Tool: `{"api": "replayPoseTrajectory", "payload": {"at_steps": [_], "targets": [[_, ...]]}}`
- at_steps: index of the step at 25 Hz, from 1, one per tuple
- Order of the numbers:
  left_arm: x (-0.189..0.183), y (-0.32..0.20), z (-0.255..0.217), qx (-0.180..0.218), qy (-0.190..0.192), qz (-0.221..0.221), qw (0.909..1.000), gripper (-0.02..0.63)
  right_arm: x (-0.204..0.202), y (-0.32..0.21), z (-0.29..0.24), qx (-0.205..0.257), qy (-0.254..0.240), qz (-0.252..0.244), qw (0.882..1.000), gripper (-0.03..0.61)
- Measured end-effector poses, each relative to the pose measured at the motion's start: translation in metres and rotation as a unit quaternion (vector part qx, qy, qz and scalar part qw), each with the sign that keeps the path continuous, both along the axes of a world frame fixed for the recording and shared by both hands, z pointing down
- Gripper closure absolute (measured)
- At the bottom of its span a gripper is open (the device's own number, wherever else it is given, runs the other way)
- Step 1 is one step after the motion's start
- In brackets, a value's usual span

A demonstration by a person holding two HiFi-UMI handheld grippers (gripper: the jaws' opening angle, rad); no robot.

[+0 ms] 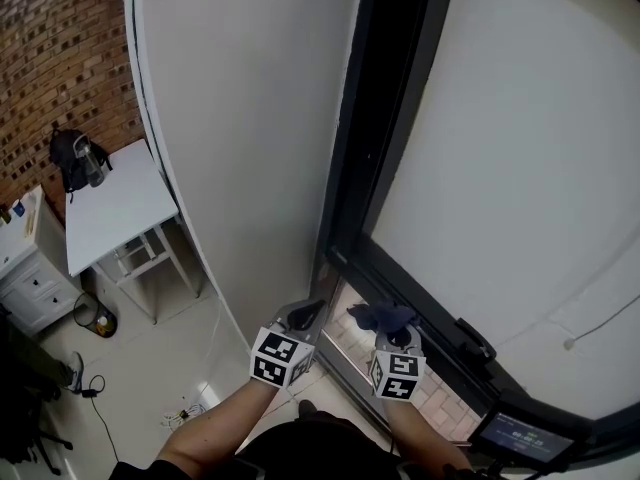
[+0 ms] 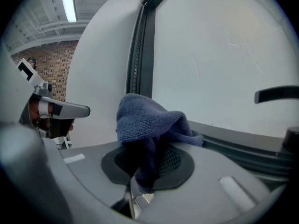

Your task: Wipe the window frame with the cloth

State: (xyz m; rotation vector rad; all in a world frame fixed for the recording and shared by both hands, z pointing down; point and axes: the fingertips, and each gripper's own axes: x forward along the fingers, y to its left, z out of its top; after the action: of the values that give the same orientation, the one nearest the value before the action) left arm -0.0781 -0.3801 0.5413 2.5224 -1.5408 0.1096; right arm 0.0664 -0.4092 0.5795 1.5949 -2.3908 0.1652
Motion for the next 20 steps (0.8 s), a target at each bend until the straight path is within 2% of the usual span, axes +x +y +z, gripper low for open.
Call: {"api": "replayPoseTrajectory", "payload": {"at_steps": [20], "targets": [[-0.031,-0.043,0.008,-0.016,-0.002,-0.036,0.9992,0.62,-0.074,-0.036,0.0,-0.014,-0.001,-0.036,0.999,0.52]]}}
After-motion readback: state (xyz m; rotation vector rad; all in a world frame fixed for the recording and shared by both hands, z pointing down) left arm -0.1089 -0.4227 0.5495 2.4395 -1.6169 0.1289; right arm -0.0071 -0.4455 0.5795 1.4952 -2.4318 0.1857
